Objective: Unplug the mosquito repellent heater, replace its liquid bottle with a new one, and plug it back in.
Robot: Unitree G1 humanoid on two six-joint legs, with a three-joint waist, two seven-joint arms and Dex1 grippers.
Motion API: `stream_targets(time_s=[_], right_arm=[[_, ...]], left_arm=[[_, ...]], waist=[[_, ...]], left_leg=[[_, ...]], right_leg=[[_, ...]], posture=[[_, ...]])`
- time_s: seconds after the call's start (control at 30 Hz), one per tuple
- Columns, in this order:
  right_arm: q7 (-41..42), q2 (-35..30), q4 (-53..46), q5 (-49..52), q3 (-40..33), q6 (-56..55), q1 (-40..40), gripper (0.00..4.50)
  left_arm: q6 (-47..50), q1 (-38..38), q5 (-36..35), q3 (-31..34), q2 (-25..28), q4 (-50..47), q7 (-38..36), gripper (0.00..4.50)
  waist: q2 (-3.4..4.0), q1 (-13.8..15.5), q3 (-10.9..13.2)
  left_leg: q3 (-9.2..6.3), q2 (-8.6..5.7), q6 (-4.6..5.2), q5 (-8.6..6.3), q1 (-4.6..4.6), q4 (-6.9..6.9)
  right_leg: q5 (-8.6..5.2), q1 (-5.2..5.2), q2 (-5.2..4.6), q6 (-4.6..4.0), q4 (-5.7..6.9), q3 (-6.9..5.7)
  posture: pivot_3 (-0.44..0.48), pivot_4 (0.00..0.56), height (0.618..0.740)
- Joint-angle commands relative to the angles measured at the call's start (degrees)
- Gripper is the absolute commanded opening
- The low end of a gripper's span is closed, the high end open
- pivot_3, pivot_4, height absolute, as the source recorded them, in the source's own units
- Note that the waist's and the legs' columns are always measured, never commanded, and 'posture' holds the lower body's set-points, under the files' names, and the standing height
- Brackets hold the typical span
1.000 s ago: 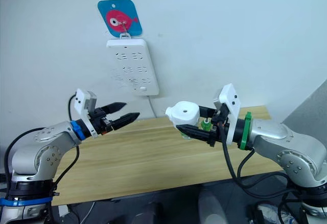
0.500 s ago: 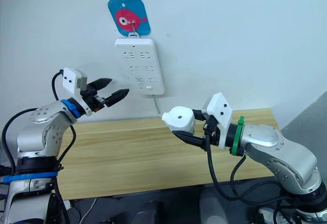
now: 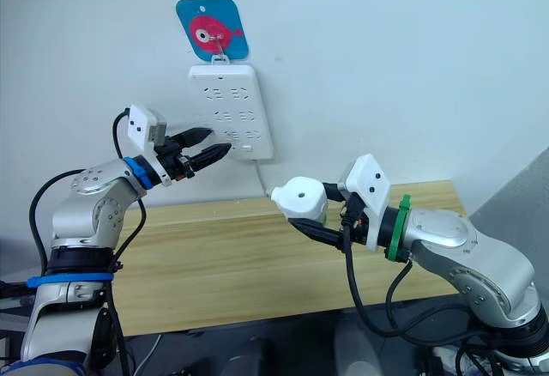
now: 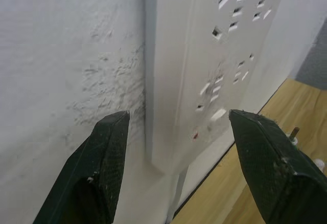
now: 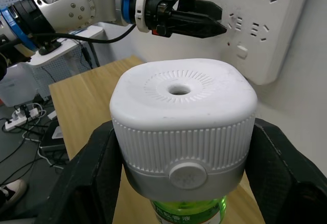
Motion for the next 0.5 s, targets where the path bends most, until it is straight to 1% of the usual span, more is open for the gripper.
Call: stream_targets(time_s=[0.03,0.17,0.37,0.47,0.5], right_arm=[[-0.33,0.53,-2.51,0.78,-1.71,-0.11,-0.76,2.94],[-0.55,0.67,-2.82,0.8,-2.03,0.2,-0.29,2.94],[-0.62,0.5,-3.05,0.68,-2.62,0.37,0.71,2.94],[-0.67,0.64,-3.02,0.82,-2.77,0.49,1.09,2.94],[-0.74,0.74,-2.98,0.88,-2.8,0.54,1.18,2.94]], left_arm=[[-2.16,-2.89,1.02,-0.36,-0.29,1.8,-1.58,3.25],[-1.87,-4.69,0.99,-1.23,-0.8,2.67,-4.11,3.25],[4.09,-4.33,-2.13,-2.04,-0.32,-3.54,-8.53,3.25],[6.5,-4.13,-3.31,-1.54,0.3,-4.94,-9.74,3.25],[6.94,-4.25,-3.49,-1.15,0.35,-4.86,-9.6,3.08]], waist=[[0.0,-0.21,0.0],[0.0,-0.16,0.0],[0.0,-0.53,0.0],[0.0,-0.72,0.0],[0.0,-0.72,0.0]], left_leg=[[0.0,0.0,0.0,0.0,0.0,0.0],[-0.04,-0.01,0.0,0.0,-0.01,0.01],[-0.03,-0.02,-0.01,0.0,-0.03,0.02],[-0.04,0.0,-0.01,0.0,-0.02,-0.01],[-0.04,0.0,-0.01,0.0,-0.02,-0.01]], right_leg=[[0.0,0.0,0.0,0.0,0.0,0.0],[0.0,0.0,0.0,0.0,0.01,-0.04],[0.0,0.01,-0.02,0.0,-0.01,-0.03],[0.0,0.0,0.01,0.0,-0.02,-0.03],[0.0,0.01,0.01,0.0,-0.01,-0.03]], posture=[[-0.221,0.16,0.734],[-0.225,0.161,0.734],[-0.23,0.161,0.734],[-0.228,0.161,0.734],[-0.227,0.161,0.734]])
